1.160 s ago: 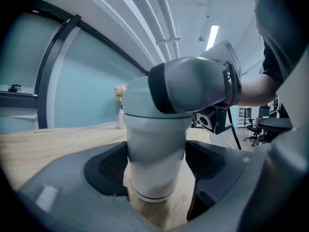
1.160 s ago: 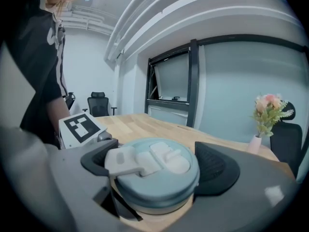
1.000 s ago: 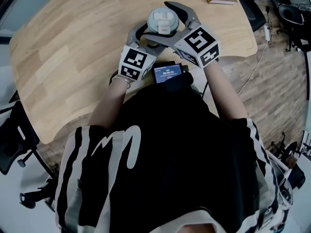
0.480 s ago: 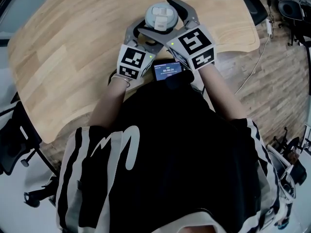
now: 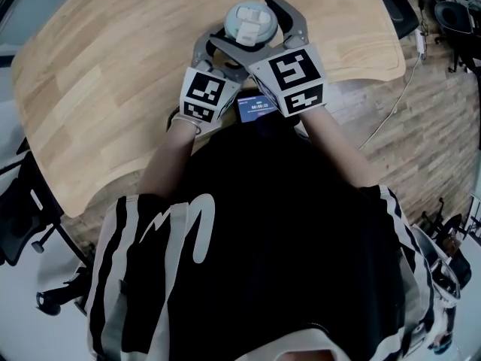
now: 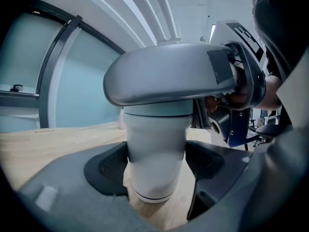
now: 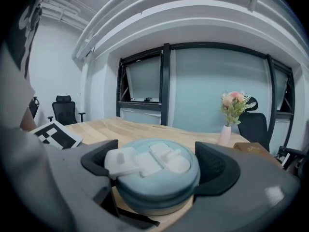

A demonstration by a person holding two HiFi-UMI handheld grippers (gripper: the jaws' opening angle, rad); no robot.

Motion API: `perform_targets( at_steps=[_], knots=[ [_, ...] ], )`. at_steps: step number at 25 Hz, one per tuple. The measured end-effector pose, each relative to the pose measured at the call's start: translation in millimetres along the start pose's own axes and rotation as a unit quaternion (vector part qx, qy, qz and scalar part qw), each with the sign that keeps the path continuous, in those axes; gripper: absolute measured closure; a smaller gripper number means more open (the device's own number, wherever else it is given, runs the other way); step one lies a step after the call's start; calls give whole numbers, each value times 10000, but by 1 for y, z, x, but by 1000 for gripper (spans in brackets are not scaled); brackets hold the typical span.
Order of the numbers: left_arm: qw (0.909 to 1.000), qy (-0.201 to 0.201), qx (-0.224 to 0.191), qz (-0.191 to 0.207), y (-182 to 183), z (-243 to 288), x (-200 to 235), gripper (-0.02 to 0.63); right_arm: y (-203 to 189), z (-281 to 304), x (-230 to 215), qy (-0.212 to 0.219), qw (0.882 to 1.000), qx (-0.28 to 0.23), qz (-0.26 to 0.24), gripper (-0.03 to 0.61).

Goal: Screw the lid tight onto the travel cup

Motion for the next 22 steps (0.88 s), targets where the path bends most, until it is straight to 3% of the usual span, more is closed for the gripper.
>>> perform_targets(
  at_steps=[6, 10, 12, 15, 22],
  knots=[
    [10000, 9, 17, -6, 0, 1, -1, 232, -1, 2, -2, -278, 9996, 36, 20, 87],
    [10000, -17, -2, -10, 0, 0, -1, 232, -3, 2, 2, -61, 9999, 143, -15, 86],
    [10000, -30, -9, -13, 0, 0, -1, 232, -4, -1, 4, 259, 9995, 125, -92, 84],
    [10000, -67, -21, -12, -1, 1, -2, 232, -3, -13, 7, 1089, 9934, 6, -372, 78],
    [9999, -107, -41, -30, 0, 0, -2, 232, 12, -36, 7, 2656, 9581, 39, -1073, 72]
  ],
)
Point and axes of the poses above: the fingertips, and each gripper's own axes: z forward along the fingers, x to its left, y out of its top, the point moved 1 cm from there along -z, backward along the fingers, and after that the axes turned 6 degrees about z, right-handed, at the moved point
